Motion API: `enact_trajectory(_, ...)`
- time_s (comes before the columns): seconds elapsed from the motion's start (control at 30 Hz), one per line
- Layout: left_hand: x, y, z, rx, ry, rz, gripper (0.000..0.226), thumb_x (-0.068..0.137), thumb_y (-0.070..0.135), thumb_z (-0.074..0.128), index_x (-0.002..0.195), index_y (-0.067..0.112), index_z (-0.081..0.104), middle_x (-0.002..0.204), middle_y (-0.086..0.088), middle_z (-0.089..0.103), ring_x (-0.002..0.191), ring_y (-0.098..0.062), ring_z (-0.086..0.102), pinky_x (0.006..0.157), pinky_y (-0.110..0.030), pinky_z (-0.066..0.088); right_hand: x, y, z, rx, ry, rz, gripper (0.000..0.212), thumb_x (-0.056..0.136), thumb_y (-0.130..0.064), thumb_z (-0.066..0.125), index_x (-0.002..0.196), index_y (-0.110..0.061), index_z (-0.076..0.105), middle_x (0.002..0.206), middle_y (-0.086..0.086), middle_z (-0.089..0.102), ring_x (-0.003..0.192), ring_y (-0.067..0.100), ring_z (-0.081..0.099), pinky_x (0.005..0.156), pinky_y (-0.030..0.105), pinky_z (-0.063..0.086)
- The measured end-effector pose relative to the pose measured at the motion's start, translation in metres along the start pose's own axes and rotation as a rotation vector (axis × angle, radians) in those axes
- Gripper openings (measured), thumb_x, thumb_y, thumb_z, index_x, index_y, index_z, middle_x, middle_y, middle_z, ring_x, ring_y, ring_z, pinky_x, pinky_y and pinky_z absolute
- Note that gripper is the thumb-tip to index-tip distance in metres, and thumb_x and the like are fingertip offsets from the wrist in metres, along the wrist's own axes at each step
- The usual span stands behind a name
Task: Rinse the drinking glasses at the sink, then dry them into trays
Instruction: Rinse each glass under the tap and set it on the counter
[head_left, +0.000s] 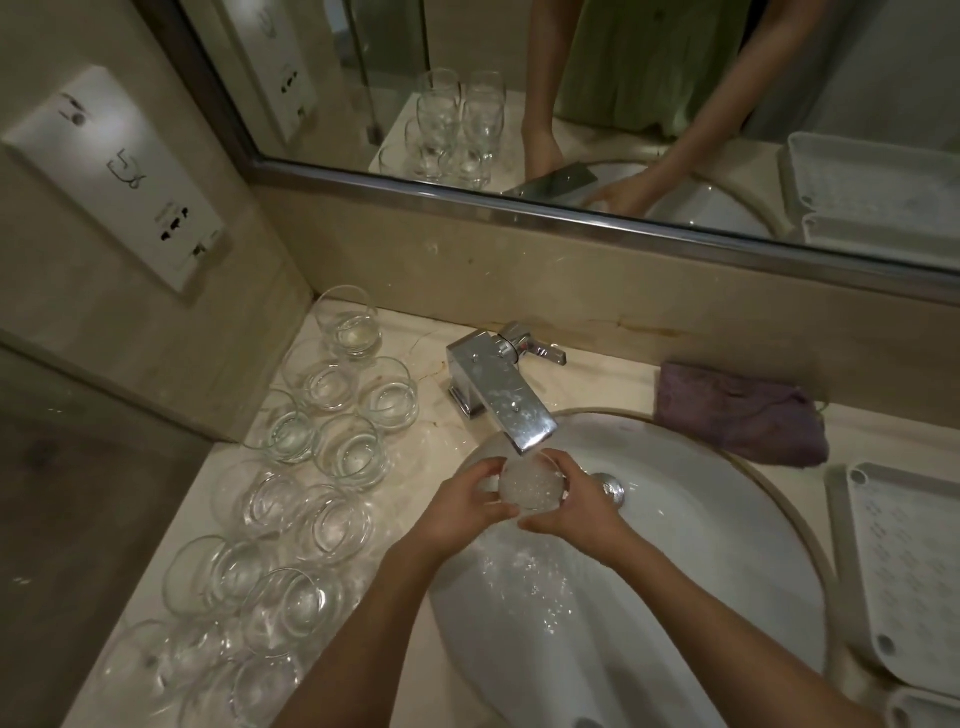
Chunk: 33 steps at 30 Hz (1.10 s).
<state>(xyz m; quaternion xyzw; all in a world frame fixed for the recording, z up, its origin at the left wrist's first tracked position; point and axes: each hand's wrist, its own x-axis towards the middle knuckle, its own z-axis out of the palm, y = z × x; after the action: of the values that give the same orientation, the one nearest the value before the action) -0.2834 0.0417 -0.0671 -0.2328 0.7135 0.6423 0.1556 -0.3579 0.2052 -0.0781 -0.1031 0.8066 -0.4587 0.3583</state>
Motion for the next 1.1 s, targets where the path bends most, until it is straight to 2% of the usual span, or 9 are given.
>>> enact_trajectory(0.1, -0.003, -0.003, -0.008, -0.064, -0.026, -0.046, 0.046, 0.079, -0.003, 0.072, 0.117, 0.016, 0.058, 0.118, -0.002, 0.063, 0.086, 0.002, 0.067, 0.074, -0.013, 0.050, 0.007, -0.012, -0.004, -0.189, -0.063, -0.028, 0.089, 0.060, -0.024, 0.089, 0.137, -0.023, 0.044, 0.125, -0.011, 0.049, 0.113, 0.011, 0.052, 0.092, 0.025, 0.046)
enact_trajectory(0.2, -0.005, -0.005, -0.006, -0.083, -0.031, -0.067, 0.036, 0.084, 0.000, 0.068, 0.115, 0.016, 0.059, 0.106, 0.001, 0.065, 0.082, 0.008, 0.064, 0.071, -0.009, 0.047, 0.017, -0.021, -0.017, -0.263, -0.166, 0.005, 0.081, 0.057, -0.029, 0.089, 0.129, -0.022, 0.052, 0.119, -0.007, 0.057, 0.105, 0.012, 0.057, 0.087, 0.024, 0.047)
enact_trajectory(0.3, -0.004, 0.004, 0.004, -0.025, 0.020, -0.042, 0.045, 0.082, 0.011, 0.074, 0.122, 0.020, 0.059, 0.115, 0.003, 0.063, 0.093, 0.000, 0.063, 0.076, -0.008, 0.046, 0.013, -0.016, -0.023, -0.115, -0.174, 0.070, 0.074, 0.060, -0.019, 0.089, 0.124, -0.026, 0.053, 0.119, -0.004, 0.059, 0.101, 0.009, 0.060, 0.083, 0.020, 0.050)
enact_trajectory(0.43, -0.003, 0.007, 0.007, 0.003, 0.037, -0.014, 0.052, 0.075, 0.001, 0.078, 0.115, 0.027, 0.057, 0.115, 0.003, 0.063, 0.098, -0.009, 0.063, 0.073, -0.008, 0.048, -0.007, -0.005, -0.008, 0.114, -0.029, 0.040, 0.078, 0.061, 0.000, 0.087, 0.120, -0.031, 0.046, 0.118, -0.007, 0.056, 0.100, 0.012, 0.058, 0.077, 0.014, 0.052)
enact_trajectory(0.53, -0.004, 0.002, -0.003, -0.044, 0.009, -0.067, 0.053, 0.073, -0.009, 0.075, 0.116, 0.016, 0.058, 0.117, -0.004, 0.062, 0.096, -0.010, 0.064, 0.077, -0.013, 0.050, -0.007, -0.013, 0.001, -0.126, -0.014, -0.050, 0.083, 0.062, -0.012, 0.088, 0.132, -0.024, 0.044, 0.122, -0.009, 0.050, 0.111, 0.012, 0.051, 0.081, 0.008, 0.042)
enact_trajectory(0.63, -0.002, 0.001, -0.005, -0.006, -0.008, -0.092, 0.051, 0.075, -0.001, 0.076, 0.121, 0.012, 0.060, 0.118, -0.002, 0.065, 0.107, -0.012, 0.061, 0.084, -0.013, 0.047, 0.004, -0.021, -0.006, -0.329, -0.067, -0.063, 0.091, 0.062, -0.025, 0.088, 0.140, -0.018, 0.042, 0.133, -0.004, 0.050, 0.118, 0.014, 0.049, 0.091, 0.020, 0.041)
enact_trajectory(0.77, 0.001, 0.012, 0.008, 0.046, 0.022, -0.041, 0.053, 0.077, 0.003, 0.076, 0.127, 0.013, 0.059, 0.116, 0.008, 0.061, 0.099, -0.007, 0.061, 0.072, -0.003, 0.044, 0.005, -0.014, -0.018, -0.179, -0.066, 0.021, 0.082, 0.060, -0.018, 0.090, 0.130, -0.026, 0.048, 0.114, -0.007, 0.060, 0.096, 0.009, 0.059, 0.067, 0.003, 0.041)
enact_trajectory(0.93, 0.002, 0.008, 0.008, 0.026, 0.040, -0.055, 0.050, 0.074, -0.009, 0.074, 0.118, 0.009, 0.060, 0.114, 0.001, 0.060, 0.082, -0.004, 0.062, 0.064, -0.008, 0.048, -0.005, -0.001, -0.010, -0.155, 0.001, -0.078, 0.085, 0.062, -0.014, 0.089, 0.134, -0.020, 0.045, 0.126, -0.003, 0.054, 0.114, 0.015, 0.054, 0.087, 0.016, 0.044)
enact_trajectory(1.1, 0.005, 0.002, 0.000, -0.038, 0.008, -0.071, 0.042, 0.073, -0.004, 0.076, 0.110, 0.013, 0.067, 0.113, -0.001, 0.068, 0.104, -0.012, 0.064, 0.086, -0.016, 0.049, 0.011, -0.024, -0.023, -0.378, -0.143, -0.021, 0.090, 0.060, -0.025, 0.089, 0.138, -0.018, 0.045, 0.127, -0.003, 0.055, 0.115, 0.015, 0.053, 0.091, 0.024, 0.045)
